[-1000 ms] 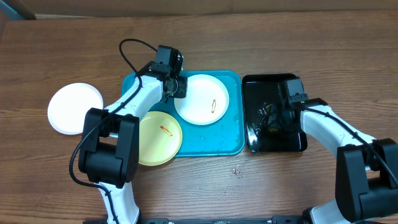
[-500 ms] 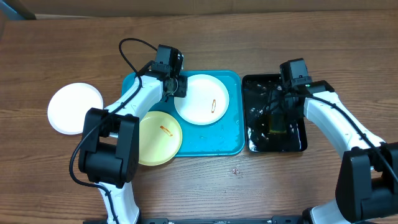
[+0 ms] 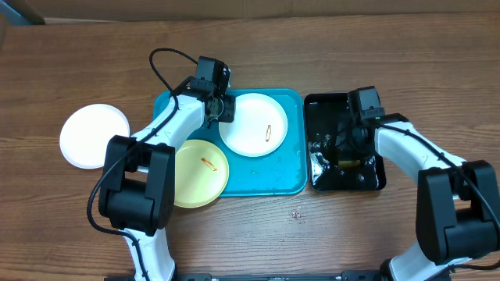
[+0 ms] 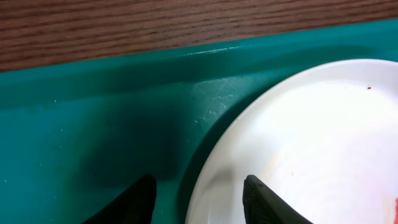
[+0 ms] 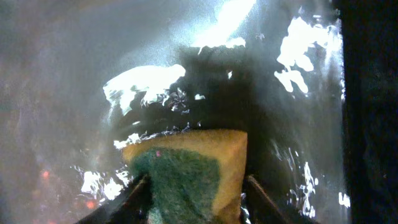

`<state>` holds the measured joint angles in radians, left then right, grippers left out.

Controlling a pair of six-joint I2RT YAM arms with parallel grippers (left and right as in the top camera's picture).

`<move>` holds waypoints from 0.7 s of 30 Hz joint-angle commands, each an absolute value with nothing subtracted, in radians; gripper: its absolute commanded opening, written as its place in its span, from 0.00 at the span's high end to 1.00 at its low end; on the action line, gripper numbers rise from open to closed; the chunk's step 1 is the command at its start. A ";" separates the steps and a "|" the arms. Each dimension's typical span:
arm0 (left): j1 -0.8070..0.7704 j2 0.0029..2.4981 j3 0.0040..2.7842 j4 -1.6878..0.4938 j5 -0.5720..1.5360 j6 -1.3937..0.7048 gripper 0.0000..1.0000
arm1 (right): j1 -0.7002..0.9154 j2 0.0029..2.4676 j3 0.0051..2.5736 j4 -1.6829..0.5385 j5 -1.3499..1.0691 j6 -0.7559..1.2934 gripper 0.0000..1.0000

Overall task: Clean dirty plates on tray and stack at the side
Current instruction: 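Lift the sponge with the right gripper and squeeze it over the black tray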

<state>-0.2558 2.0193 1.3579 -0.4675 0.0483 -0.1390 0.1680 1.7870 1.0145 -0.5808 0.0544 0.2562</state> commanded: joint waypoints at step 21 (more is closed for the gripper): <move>-0.263 2.040 1.350 -0.464 0.044 -0.157 0.51 | 0.167 1.786 0.968 -0.649 0.023 0.213 0.91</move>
